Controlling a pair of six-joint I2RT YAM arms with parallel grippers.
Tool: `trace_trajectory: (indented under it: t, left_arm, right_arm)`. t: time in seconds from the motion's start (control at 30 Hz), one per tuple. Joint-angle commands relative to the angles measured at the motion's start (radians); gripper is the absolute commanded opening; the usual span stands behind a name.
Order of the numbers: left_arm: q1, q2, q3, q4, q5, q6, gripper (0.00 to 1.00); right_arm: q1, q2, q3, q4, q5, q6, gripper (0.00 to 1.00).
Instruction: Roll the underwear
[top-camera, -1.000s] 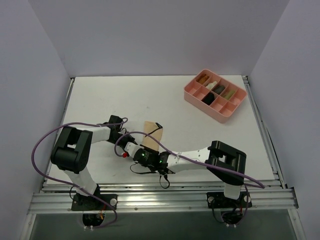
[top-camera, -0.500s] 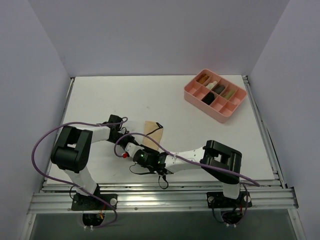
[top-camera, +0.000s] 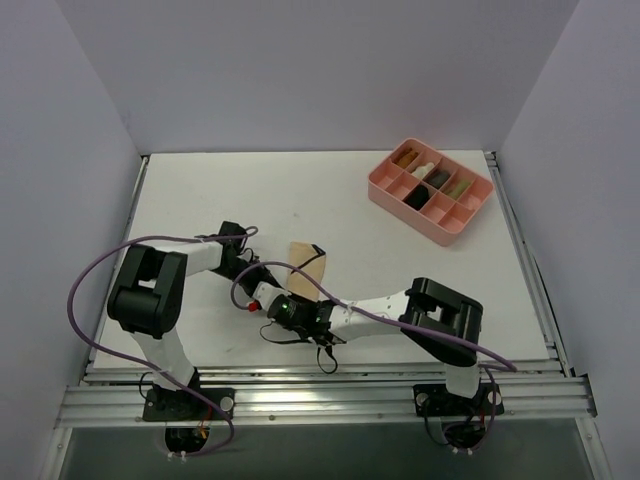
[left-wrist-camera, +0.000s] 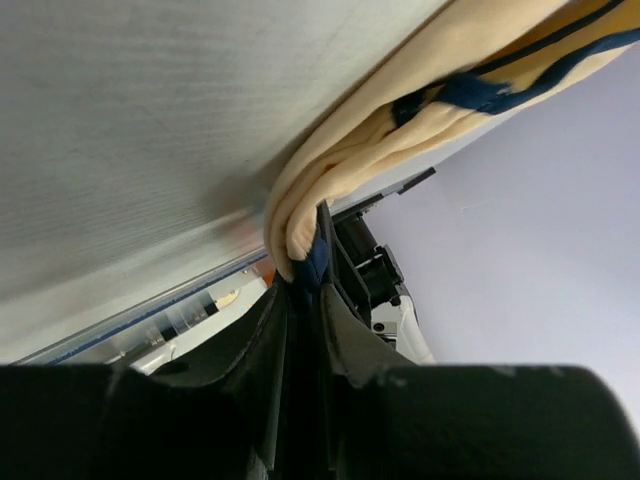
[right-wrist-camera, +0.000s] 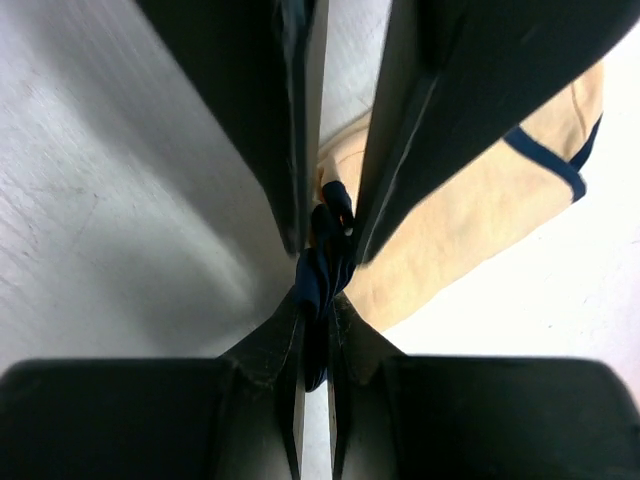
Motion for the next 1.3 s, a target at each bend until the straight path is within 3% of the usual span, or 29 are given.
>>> trace_trajectory:
  t: [0.0, 0.1, 0.47, 0.67, 1.03, 1.27]
  left_arm:
    - [0.025, 0.008, 0.109, -0.195, -0.087, 0.154, 0.28]
    - [0.028, 0.022, 0.153, -0.25, -0.158, 0.224, 0.36]
    - [0.042, 0.083, 0.229, -0.286, -0.261, 0.33, 0.41]
    - [0.074, 0.046, 0.167, -0.211, -0.304, 0.364, 0.44]
    - [0.09, -0.09, -0.015, -0.027, -0.221, 0.335, 0.44]
    - [0.088, -0.179, -0.098, 0.119, -0.167, 0.319, 0.46]
  right_arm:
    - [-0.011, -0.018, 0.042, -0.127, -0.038, 0.072, 0.0]
    - [-0.007, -0.053, 0.031, -0.19, -0.098, 0.126, 0.0]
    - [0.001, -0.103, 0.072, -0.376, -0.379, 0.221, 0.0]
    - [-0.065, -0.029, 0.152, -0.402, -0.557, 0.25, 0.0]
    - [-0.254, 0.066, 0.23, -0.434, -0.886, 0.256, 0.0]
    - [-0.326, 0.149, 0.27, -0.433, -1.018, 0.255, 0.0]
